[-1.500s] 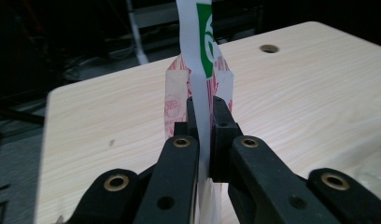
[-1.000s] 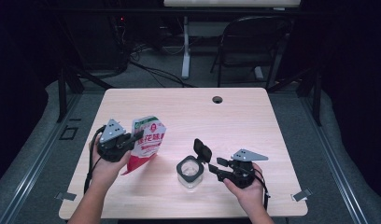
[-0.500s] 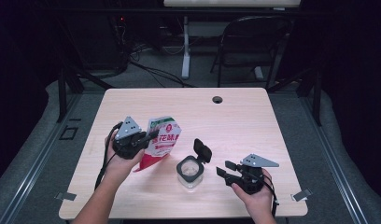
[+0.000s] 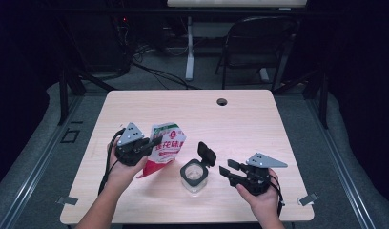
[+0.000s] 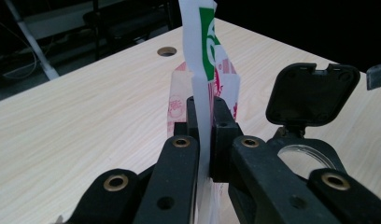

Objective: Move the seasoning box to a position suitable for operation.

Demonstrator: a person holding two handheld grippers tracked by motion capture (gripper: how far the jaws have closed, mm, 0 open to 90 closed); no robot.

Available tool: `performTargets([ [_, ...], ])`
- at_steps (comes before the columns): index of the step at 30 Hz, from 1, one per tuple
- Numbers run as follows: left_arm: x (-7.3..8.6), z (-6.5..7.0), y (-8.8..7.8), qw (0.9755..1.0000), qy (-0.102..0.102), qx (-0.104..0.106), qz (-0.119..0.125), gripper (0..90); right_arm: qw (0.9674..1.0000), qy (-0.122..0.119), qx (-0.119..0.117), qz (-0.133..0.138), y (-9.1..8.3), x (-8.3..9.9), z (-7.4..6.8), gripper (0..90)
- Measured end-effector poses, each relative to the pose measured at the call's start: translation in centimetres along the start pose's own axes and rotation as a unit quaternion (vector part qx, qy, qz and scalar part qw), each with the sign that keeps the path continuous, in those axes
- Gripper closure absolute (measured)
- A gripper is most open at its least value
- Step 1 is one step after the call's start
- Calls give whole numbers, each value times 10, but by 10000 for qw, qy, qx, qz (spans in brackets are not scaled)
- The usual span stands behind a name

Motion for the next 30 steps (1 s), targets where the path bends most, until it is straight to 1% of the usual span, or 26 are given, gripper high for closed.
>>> performTargets([
  [1,2,2,0,10000,15,18,-28,900,10000,-26,-43,27,0,-2,-4,559],
  [4,6,7,-2,9999,49,19,-86,900,9994,-149,-292,100,4,-10,-20,585],
  [6,9,10,-5,9999,48,-7,-131,900,9987,-282,-418,54,7,-13,-29,620],
  [9,16,11,-9,9999,-61,-37,-116,900,9973,-407,-612,-45,16,-15,-43,654],
  [10,19,11,-10,9998,-115,-29,-130,900,9965,-452,-691,-100,19,-15,-47,662],
  [12,25,13,-12,9996,-194,-2,-201,900,9955,-515,-766,-197,29,-14,-53,675],
  [15,33,16,-13,9992,-248,12,-300,900,9942,-561,-842,-369,43,-11,-59,688],
  [16,35,17,-14,9991,-280,40,-320,900,9936,-622,-832,-445,48,-10,-60,689],
  [19,40,22,-16,9987,-384,85,-324,900,9919,-712,-860,-607,60,-8,-65,687],
  [22,45,25,-18,9985,-372,46,-411,900,9896,-796,-938,-751,71,-5,-70,676],
  [24,50,27,-18,9982,-400,35,-445,900,9887,-844,-935,-812,77,-3,-73,672],
  [26,53,27,-19,9980,-434,48,-456,900,9881,-876,-955,-825,81,-3,-75,678],
  [30,55,30,-22,9977,-533,127,-410,899,9875,-896,-1090,-699,85,-6,-82,700],
])
Point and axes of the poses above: each handheld gripper's, and its own axes: y roughly forward along the jaws, x roughly out of its underside, z roughly to its right, the point moved 6 cm from there along y, roughly forward along the jaws, and after that the axes turned 10 degrees about y, right-handed, at the moved point
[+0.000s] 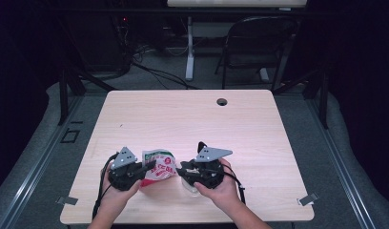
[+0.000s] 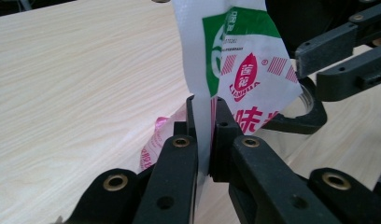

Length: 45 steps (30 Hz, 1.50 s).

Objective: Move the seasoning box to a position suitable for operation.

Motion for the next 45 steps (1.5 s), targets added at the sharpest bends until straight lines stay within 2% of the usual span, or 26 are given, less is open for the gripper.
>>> performTargets([
  [6,2,3,-1,10000,-15,30,45,898,9998,-119,-131,7,9,-1,-8,721],
  [13,4,2,-2,9996,-201,125,157,898,9996,-121,-238,-23,16,-1,-11,746],
  [20,6,2,-3,9993,-279,178,161,897,9992,-221,-94,-317,28,5,-10,768],
  [29,8,3,-4,9993,-265,208,151,891,9986,-195,-68,-481,35,6,-6,900],
  [35,9,4,-6,9993,-259,205,185,885,9987,-143,-93,-473,35,5,-5,900],
  [39,9,3,-9,9992,-257,191,227,881,9988,-222,-64,-431,36,2,-7,900],
  [42,7,2,-13,9987,-323,217,340,867,9990,-86,-215,-381,35,-2,-9,900],
  [45,5,3,-16,9982,-341,234,437,853,9992,-93,-260,-305,34,-5,-11,900],
])
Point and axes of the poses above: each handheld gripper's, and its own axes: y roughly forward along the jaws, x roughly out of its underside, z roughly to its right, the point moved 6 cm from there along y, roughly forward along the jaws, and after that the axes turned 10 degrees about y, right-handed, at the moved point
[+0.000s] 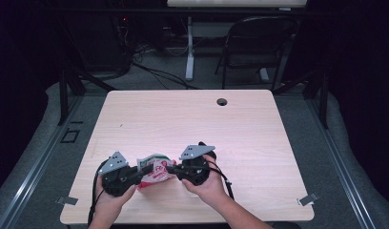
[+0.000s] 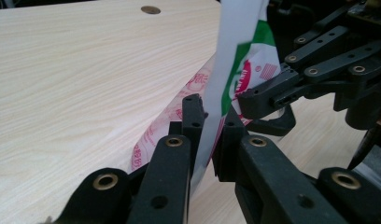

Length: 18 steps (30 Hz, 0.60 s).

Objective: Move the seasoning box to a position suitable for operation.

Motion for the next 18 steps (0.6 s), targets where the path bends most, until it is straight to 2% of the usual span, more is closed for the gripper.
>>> performTargets([
  [3,-2,1,-3,10000,50,35,77,814,9999,46,-83,85,-2,-4,-3,900],
  [5,1,-1,-3,9999,129,32,12,771,9998,74,-163,128,-4,-7,-4,900],
  [6,2,-1,-1,9999,97,45,18,737,9997,83,-182,159,-4,-8,-5,900],
  [9,7,-3,2,9999,104,65,-37,665,9997,40,-187,158,-4,-10,-5,900],
  [12,14,-4,8,9996,169,60,-205,578,9997,35,-203,163,-4,-10,-4,900],
  [16,23,-8,15,9995,90,182,-251,526,9997,1,-179,166,-4,-10,-4,900],
  [18,28,-11,18,9993,126,248,-232,493,9997,1,-166,180,-4,-11,-4,900],
])
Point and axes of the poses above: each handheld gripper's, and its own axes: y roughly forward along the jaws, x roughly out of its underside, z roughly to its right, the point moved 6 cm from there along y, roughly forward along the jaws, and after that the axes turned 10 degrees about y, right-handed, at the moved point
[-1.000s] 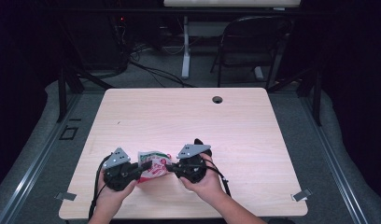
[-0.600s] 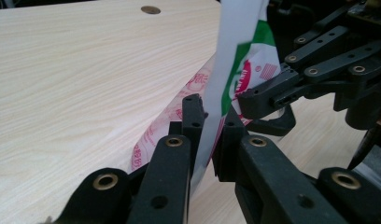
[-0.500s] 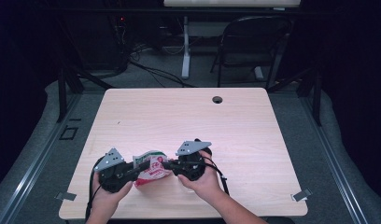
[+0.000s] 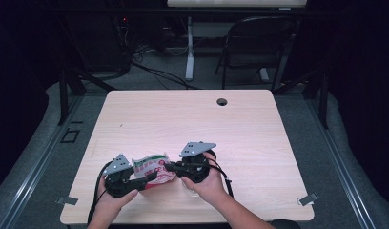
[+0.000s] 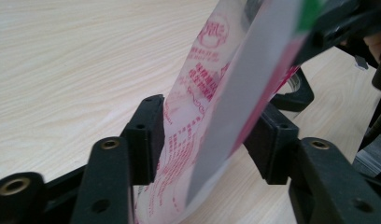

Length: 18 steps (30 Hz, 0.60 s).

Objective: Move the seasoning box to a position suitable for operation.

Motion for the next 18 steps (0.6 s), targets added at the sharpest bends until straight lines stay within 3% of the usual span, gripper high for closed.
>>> performTargets([
  [6,19,-5,12,9995,-198,204,-128,458,10000,-30,56,9,-1,0,2,900],
  [15,31,-5,23,9990,-329,207,-225,429,10000,-4,59,41,-4,3,5,900],
  [18,36,-4,27,9983,-378,254,-361,428,10000,-42,36,4,-6,5,5,900],
])
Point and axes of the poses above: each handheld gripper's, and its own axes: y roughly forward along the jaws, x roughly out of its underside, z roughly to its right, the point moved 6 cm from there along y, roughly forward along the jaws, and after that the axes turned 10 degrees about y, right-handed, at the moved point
